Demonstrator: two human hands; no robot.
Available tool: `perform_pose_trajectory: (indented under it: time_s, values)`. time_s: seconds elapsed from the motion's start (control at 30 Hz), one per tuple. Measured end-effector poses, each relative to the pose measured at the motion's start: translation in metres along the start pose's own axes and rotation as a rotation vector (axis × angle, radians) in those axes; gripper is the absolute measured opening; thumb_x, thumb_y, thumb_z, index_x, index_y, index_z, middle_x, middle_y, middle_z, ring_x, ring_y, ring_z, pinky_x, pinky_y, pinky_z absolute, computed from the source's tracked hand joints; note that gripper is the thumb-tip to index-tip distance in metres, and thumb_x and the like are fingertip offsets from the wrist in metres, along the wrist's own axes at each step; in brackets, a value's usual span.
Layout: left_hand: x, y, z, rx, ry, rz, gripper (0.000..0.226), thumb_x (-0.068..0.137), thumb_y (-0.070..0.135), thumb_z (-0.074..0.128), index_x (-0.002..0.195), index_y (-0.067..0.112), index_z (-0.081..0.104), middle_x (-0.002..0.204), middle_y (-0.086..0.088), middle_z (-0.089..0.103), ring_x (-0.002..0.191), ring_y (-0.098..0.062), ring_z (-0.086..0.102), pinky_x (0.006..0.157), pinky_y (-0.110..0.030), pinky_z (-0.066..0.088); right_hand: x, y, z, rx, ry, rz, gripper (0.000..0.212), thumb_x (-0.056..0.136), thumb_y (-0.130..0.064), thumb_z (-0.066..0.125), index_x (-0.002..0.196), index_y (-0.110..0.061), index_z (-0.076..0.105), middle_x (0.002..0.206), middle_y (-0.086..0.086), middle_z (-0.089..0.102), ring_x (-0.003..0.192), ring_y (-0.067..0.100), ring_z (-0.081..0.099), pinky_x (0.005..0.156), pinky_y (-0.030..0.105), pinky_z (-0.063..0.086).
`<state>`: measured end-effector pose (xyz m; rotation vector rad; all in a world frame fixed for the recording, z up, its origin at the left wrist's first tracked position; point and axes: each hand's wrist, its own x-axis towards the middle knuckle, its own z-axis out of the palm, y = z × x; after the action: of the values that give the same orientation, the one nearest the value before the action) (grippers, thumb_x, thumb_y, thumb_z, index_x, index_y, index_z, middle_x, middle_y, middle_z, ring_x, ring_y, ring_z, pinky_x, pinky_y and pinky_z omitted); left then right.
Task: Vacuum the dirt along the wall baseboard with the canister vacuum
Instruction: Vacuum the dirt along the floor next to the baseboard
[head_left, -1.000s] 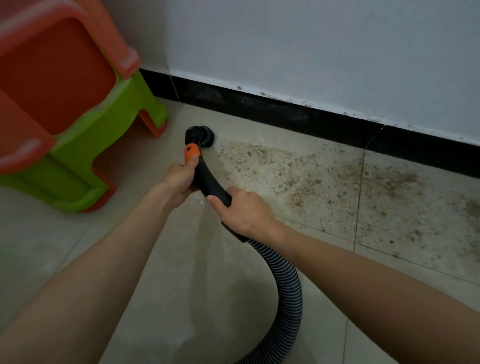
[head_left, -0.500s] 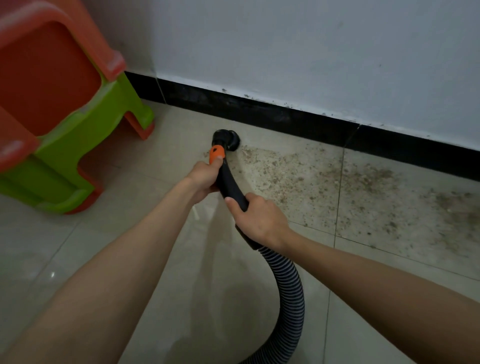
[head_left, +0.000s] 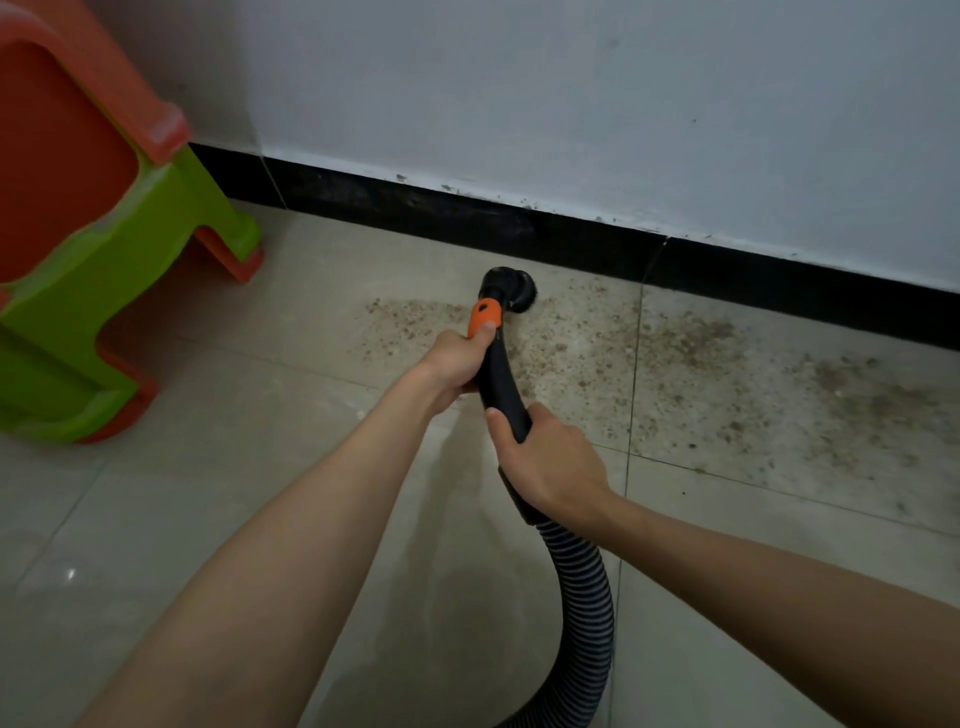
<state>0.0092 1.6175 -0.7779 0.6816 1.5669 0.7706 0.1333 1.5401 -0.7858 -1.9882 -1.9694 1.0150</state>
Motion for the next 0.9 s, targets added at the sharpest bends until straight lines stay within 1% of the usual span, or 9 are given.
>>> perform_pose_trajectory:
  time_s: [0.13,0.27,0.33,0.4,0.47,0.53,0.67,0.77,0.9]
  values:
    - [-0.001,0.000,0.007,0.010,-0.040,-0.008,0.048,0.100,0.033,0.045,0.123,-0.009,0.049,0.108,-0.016,0.059,0.096,-0.027,0.059,0.081,-0.034,0.050,-0.004,0.006,0.000,0.009,0.025,0.010,0.041,0.093,-0.064,0.034,0.086,-0.024,0.044,0.071,-0.004,0.056,0.060,0.012,0.054,0.050,0.028,0.034]
    - [-0.001,0.005,-0.007,-0.004,-0.033,0.006,0.047,0.099,0.032,0.046,0.120,-0.010,0.051,0.105,-0.015,0.061,0.094,-0.026,0.059,0.080,-0.033,0.050,0.002,-0.004,0.002,0.045,-0.008,-0.005,0.041,0.093,-0.063,0.035,0.087,-0.024,0.047,0.072,-0.004,0.058,0.062,0.013,0.056,0.051,0.028,0.037]
    - [0.000,0.009,-0.021,-0.019,0.016,0.017,0.047,0.099,0.031,0.047,0.122,-0.010,0.051,0.112,-0.018,0.061,0.098,-0.028,0.060,0.080,-0.034,0.051,0.009,-0.016,0.003,0.051,-0.025,-0.040,0.040,0.094,-0.062,0.036,0.083,-0.025,0.046,0.071,-0.004,0.058,0.061,0.014,0.057,0.051,0.028,0.037]
    - [0.002,0.012,-0.039,-0.055,0.079,0.026,0.047,0.099,0.030,0.048,0.124,-0.010,0.048,0.120,-0.020,0.058,0.103,-0.030,0.059,0.080,-0.035,0.050,0.018,-0.034,0.007,0.037,-0.052,-0.088,0.042,0.095,-0.062,0.036,0.085,-0.023,0.048,0.073,-0.002,0.059,0.065,0.018,0.059,0.054,0.030,0.042]
    - [0.004,0.012,-0.061,-0.098,0.141,0.035,0.047,0.099,0.029,0.048,0.124,-0.010,0.047,0.122,-0.021,0.057,0.100,-0.029,0.057,0.079,-0.035,0.049,0.025,-0.054,0.015,-0.004,-0.078,-0.115,0.044,0.095,-0.062,0.035,0.091,-0.020,0.049,0.075,0.000,0.059,0.072,0.023,0.061,0.059,0.033,0.046]
    - [0.005,0.009,-0.084,-0.110,0.201,0.039,0.048,0.099,0.029,0.048,0.124,-0.012,0.046,0.123,-0.022,0.056,0.097,-0.028,0.056,0.077,-0.034,0.048,0.030,-0.072,0.025,-0.049,-0.095,-0.142,0.043,0.096,-0.061,0.035,0.094,-0.020,0.047,0.075,0.001,0.056,0.075,0.026,0.060,0.061,0.034,0.045]
    - [0.004,-0.001,-0.119,-0.119,0.277,0.021,0.048,0.099,0.029,0.047,0.122,-0.013,0.048,0.115,-0.020,0.056,0.096,-0.029,0.057,0.079,-0.036,0.049,0.035,-0.093,0.042,-0.115,-0.147,-0.223,0.044,0.096,-0.060,0.035,0.100,-0.019,0.048,0.069,-0.001,0.048,0.070,0.025,0.053,0.059,0.033,0.041]
    - [-0.001,-0.012,-0.135,-0.141,0.301,0.017,0.046,0.099,0.029,0.046,0.121,-0.012,0.048,0.109,-0.017,0.056,0.095,-0.028,0.057,0.078,-0.036,0.048,0.034,-0.099,0.052,-0.150,-0.194,-0.257,0.049,0.096,-0.061,0.035,0.108,-0.017,0.052,0.074,0.001,0.049,0.071,0.025,0.051,0.058,0.033,0.038]
    - [-0.010,-0.028,-0.144,-0.182,0.342,0.020,0.037,0.099,0.029,0.047,0.113,-0.005,0.049,0.101,-0.013,0.057,0.084,-0.022,0.059,0.071,-0.032,0.049,0.028,-0.098,0.058,-0.133,-0.242,-0.312,0.042,0.096,-0.061,0.037,0.097,-0.020,0.046,0.074,0.000,0.051,0.072,0.025,0.053,0.061,0.033,0.040]
